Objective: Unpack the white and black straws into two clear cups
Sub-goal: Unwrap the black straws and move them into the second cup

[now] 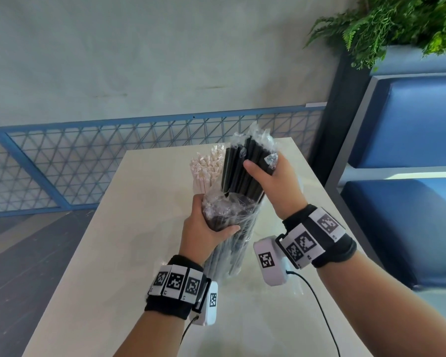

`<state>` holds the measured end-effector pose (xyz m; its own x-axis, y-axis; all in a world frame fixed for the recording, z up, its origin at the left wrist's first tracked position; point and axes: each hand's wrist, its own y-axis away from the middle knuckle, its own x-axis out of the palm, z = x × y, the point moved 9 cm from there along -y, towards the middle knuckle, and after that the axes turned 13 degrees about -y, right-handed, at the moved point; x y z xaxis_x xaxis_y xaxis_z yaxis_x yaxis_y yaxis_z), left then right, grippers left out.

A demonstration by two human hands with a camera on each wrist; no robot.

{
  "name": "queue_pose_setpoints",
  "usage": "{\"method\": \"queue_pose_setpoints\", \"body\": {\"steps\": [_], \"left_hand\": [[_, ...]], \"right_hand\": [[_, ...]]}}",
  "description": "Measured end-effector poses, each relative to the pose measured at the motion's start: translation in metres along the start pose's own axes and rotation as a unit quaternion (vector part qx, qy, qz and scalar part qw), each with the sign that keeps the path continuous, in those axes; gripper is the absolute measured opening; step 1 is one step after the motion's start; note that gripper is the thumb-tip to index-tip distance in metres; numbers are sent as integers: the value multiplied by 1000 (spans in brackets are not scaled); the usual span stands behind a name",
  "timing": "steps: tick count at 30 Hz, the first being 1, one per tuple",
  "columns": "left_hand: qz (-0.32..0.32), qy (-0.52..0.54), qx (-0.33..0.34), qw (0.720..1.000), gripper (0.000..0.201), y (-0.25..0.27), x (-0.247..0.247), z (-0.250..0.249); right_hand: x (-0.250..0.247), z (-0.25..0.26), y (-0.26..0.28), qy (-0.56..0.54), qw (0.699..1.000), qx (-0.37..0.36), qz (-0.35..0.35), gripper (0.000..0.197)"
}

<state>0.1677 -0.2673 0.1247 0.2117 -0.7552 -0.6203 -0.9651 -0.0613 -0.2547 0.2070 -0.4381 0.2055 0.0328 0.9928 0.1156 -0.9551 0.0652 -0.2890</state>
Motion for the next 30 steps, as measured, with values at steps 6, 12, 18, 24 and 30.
{"method": "queue_pose_setpoints", "body": {"steps": [6, 12, 18, 24, 30], "left_hand": [[5, 9, 2, 1000, 69, 2, 3, 3], [32, 11, 8, 999, 70, -1, 6, -1], [18, 5, -7, 1000, 71, -4, 4, 8], [8, 8, -6, 1000, 70, -3, 2, 12], [13, 20, -14, 1000, 68, -4, 6, 12]], "right_hand": [[-7, 4, -2, -50, 998, 1, 25, 46], [-9, -44, 7, -66, 994, 88, -5, 53], [-14, -21, -9, -167, 982, 65, -62, 27], [-11, -15, -12, -157, 987, 38, -28, 49], [-9, -44, 1, -65, 992, 80, -73, 42]]}}
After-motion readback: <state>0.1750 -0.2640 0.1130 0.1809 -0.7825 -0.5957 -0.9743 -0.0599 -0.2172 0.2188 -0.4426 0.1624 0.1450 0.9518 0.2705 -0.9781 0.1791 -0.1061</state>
